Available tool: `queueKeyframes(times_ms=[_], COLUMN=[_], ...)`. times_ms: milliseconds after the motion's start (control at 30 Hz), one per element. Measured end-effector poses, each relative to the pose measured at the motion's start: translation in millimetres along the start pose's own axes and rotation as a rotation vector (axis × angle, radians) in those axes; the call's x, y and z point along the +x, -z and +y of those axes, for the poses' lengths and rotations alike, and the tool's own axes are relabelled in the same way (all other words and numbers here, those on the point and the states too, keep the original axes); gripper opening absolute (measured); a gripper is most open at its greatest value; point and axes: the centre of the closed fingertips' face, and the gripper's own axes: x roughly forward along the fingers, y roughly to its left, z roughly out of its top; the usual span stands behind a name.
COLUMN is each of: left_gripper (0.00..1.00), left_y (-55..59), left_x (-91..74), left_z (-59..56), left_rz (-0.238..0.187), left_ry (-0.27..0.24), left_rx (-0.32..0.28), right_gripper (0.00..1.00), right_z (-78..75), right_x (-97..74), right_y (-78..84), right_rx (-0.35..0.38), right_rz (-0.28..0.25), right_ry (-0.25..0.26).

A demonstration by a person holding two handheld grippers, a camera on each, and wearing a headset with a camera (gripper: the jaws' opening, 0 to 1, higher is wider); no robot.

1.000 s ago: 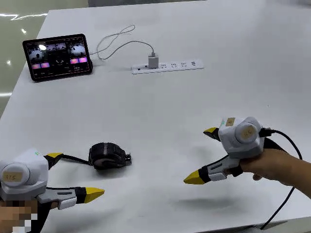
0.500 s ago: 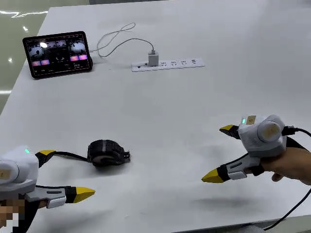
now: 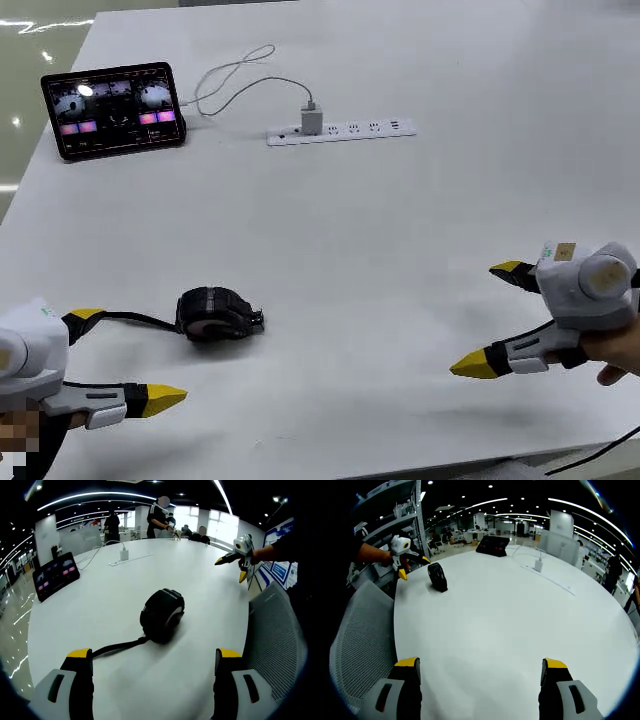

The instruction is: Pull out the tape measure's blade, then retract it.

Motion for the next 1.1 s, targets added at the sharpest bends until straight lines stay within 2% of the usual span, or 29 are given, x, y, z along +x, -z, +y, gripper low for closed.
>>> queueKeyframes(times_ms=[167, 233, 400, 500, 600, 900, 1100], left_gripper=[0.99, 0.99, 0.99, 0.99, 0.99, 0.99, 0.99], left_y=[2.3, 1.4, 4.2, 4.5, 8.9, 7.8, 4.6], left_x=[-8.5, -11.2, -13.7, -14.2, -13.8, -16.6, -17.0], left_z=[6.7, 5.9, 3.4, 0.6, -0.6, -0.7, 0.1], left_rz=[-0.016, -0.024, -0.011, -0.016, 0.0, 0.024, 0.029], left_ry=[-0.021, -0.026, -0.023, -0.018, -0.016, -0.017, -0.02], left_rx=[0.009, 0.017, 0.017, 0.017, 0.017, -0.014, 0.002], right_gripper=[0.99, 0.99, 0.99, 0.99, 0.99, 0.99, 0.99], right_z=[1.9, 3.4, 2.8, 4.1, 3.7, 3.5, 2.4], right_x=[-7.3, -10.2, -17.6, -20.7, -22.2, -25.2, -29.3], right_y=[3.9, 6.8, 13.2, 14.5, 14.9, 15.3, 15.6], right_rx=[-0.005, -0.014, -0.012, -0.013, -0.009, -0.003, 0.007], right_rz=[-0.001, -0.002, -0.01, -0.013, -0.017, -0.015, -0.018], right_ry=[-0.003, -0.003, 0.01, 0.014, 0.016, 0.006, 0.008])
